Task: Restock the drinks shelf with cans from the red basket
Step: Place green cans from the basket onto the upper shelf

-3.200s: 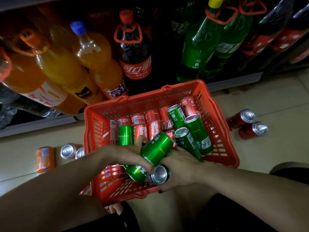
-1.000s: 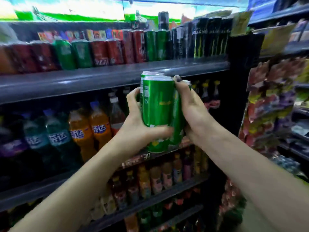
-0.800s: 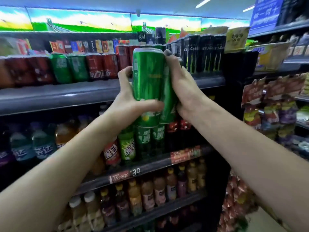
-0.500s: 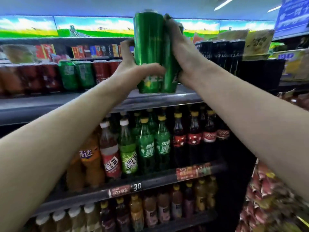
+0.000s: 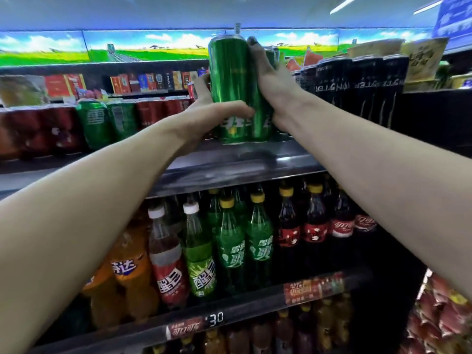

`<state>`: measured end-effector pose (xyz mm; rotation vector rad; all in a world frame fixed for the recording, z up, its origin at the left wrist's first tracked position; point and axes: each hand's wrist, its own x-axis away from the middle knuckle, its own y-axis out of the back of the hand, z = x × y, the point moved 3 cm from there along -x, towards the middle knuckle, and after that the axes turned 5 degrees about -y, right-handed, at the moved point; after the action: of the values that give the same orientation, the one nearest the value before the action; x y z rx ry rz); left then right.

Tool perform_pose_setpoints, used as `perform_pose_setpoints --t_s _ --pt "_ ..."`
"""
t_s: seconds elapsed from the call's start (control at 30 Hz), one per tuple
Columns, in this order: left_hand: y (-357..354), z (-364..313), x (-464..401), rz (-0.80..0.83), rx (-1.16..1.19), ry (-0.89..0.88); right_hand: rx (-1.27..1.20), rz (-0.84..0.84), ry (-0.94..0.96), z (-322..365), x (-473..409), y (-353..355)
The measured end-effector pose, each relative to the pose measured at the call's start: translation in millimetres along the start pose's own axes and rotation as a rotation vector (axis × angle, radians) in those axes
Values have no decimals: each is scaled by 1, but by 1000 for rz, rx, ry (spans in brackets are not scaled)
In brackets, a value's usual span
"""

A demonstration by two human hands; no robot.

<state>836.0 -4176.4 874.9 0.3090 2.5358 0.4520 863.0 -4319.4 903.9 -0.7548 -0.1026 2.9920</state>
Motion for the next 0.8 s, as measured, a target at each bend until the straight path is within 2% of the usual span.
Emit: perform_pose_setpoints --t_s 0.2,0.43,0.63,0.8 --pt "-2 11 -5 94 141 94 133 3 -78 -33 -35 11" --pt "-2 12 -5 158 148 130 292 6 -139 -26 -18 19" --pt "5 12 -4 16 200 80 426 -5 -138 -4 26 14" --pt "17 12 2 20 210 134 542 0 -160 0 36 24"
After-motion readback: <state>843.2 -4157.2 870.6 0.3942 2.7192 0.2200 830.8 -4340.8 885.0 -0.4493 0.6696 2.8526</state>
